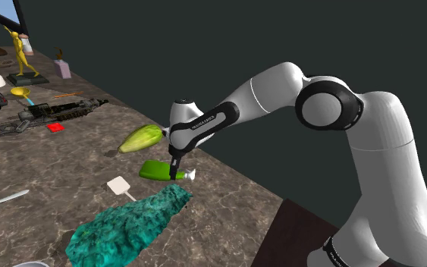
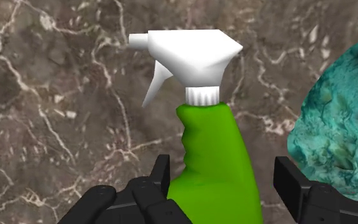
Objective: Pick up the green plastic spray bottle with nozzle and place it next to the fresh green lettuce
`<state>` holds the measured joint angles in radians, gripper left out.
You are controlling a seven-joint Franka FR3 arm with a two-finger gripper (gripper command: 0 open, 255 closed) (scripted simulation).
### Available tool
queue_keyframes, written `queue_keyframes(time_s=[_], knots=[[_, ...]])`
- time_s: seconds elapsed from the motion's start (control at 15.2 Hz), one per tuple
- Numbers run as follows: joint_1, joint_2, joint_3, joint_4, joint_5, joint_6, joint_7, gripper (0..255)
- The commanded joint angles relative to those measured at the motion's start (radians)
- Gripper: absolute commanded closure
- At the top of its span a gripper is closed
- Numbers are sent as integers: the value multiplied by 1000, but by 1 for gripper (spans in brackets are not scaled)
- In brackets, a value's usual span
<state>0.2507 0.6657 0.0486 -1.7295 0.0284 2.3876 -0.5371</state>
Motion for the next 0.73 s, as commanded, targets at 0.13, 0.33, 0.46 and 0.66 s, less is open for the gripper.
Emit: queue_keyframes(time_s=[0.13, 0.33, 0.46, 0.66], knots=[[0, 0, 0, 0, 0, 0, 0, 0], [-1, -24, 0, -2, 0, -22, 0, 0], [-4, -69, 1, -1, 1, -67, -1, 0], [-5, -86, 1, 0, 2, -86, -1, 0]])
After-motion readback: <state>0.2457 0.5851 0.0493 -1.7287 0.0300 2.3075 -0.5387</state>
